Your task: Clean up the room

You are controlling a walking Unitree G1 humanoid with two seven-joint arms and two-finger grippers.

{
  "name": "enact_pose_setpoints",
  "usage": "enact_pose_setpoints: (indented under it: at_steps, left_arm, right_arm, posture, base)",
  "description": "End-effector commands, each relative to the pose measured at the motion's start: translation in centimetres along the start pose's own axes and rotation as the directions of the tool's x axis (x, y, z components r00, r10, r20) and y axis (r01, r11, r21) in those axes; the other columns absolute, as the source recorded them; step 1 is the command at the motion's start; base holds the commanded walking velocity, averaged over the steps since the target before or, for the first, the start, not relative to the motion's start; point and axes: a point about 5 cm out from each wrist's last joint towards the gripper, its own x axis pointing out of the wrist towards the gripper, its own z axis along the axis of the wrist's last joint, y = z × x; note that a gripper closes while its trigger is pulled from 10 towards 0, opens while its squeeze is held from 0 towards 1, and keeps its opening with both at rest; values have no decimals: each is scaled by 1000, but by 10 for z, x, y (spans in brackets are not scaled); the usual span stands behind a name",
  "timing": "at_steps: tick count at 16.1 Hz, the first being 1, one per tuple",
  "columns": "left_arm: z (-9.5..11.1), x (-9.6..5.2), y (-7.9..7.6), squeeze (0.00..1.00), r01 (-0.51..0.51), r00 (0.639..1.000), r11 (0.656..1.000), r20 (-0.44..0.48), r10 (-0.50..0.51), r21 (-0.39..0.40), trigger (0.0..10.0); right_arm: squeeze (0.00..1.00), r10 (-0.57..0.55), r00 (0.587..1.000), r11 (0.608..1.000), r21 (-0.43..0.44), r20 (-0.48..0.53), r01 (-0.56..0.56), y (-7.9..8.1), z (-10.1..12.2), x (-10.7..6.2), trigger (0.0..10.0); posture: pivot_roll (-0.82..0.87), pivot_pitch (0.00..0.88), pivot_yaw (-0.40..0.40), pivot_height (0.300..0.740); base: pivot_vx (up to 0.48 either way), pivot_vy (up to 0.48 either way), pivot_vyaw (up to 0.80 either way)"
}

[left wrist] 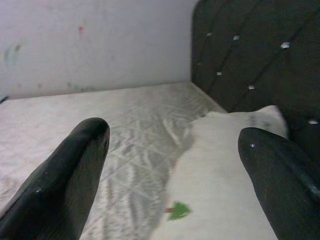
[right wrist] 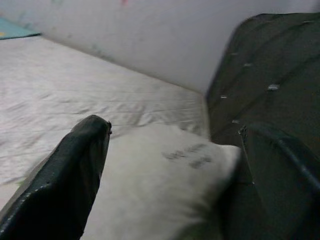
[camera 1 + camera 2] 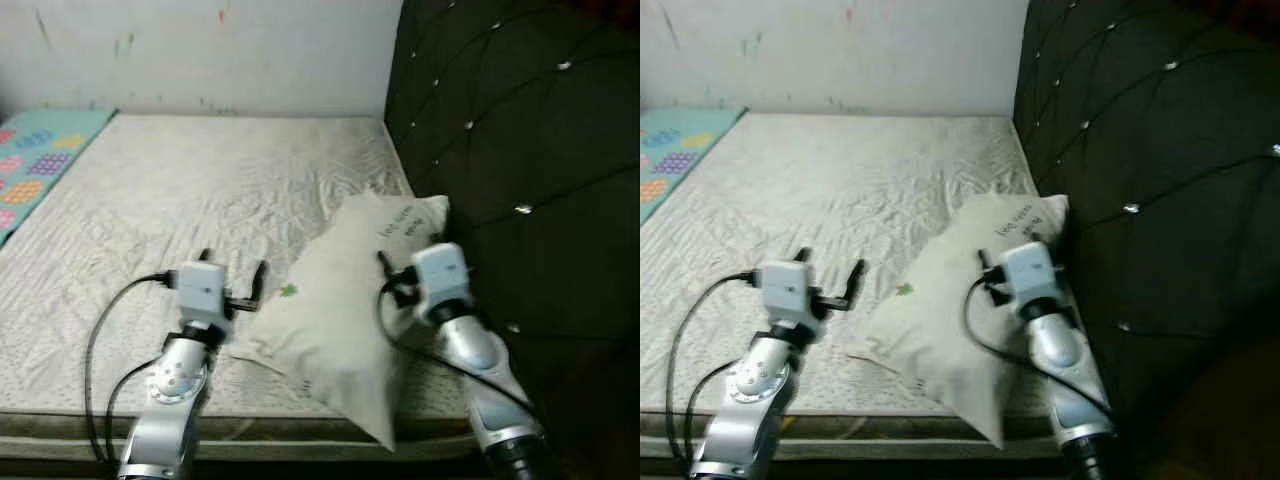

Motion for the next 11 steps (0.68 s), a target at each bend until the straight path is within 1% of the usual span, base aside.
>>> enact_pose_setpoints:
  at_steps: [1, 3, 5, 8, 10, 11]
  left_arm:
    - [3, 0, 9, 0, -17, 1000, 1000, 10, 16, 21, 10000]
    - [4, 0, 12, 0, -41, 999, 999, 21, 40, 27, 10000]
    - [5, -4, 21, 0, -104, 994, 994, 34, 103, 35, 10000]
    - [3, -12, 31, 0, -143, 990, 990, 18, 143, 13, 10000]
    - [1, -18, 38, 0, -152, 988, 988, -2, 152, -24, 10000]
    - [2, -19, 38, 0, -154, 988, 988, -1, 154, -29, 10000]
  right_arm:
    - [0, 16, 1000, 1000, 7, 25, -16, 6, 7, 4, 10000]
    - [0, 12, 1000, 1000, 8, 26, -12, 6, 7, 3, 10000]
    - [0, -5, 999, 1000, 21, 48, 4, 1, 9, 0, 10000]
    - [0, -30, 996, 998, 56, 87, 25, -6, 17, -5, 10000]
    - [0, -26, 996, 999, 48, 88, 21, -7, 17, -6, 10000]
    - [0, -23, 996, 999, 46, 85, 19, -7, 16, -6, 10000]
  posture:
    - [-90, 0, -1, 740]
    - [-91, 0, 1, 740]
    - [-91, 0, 1, 740]
    - [-86, 0, -1, 740]
    - [-81, 0, -8, 740]
    - [-81, 0, -8, 740]
  base:
    - [0, 0, 0]
    - [0, 0, 0]
    - [0, 0, 0]
    - [0, 0, 0]
    - [0, 0, 0]
    - [0, 0, 0]
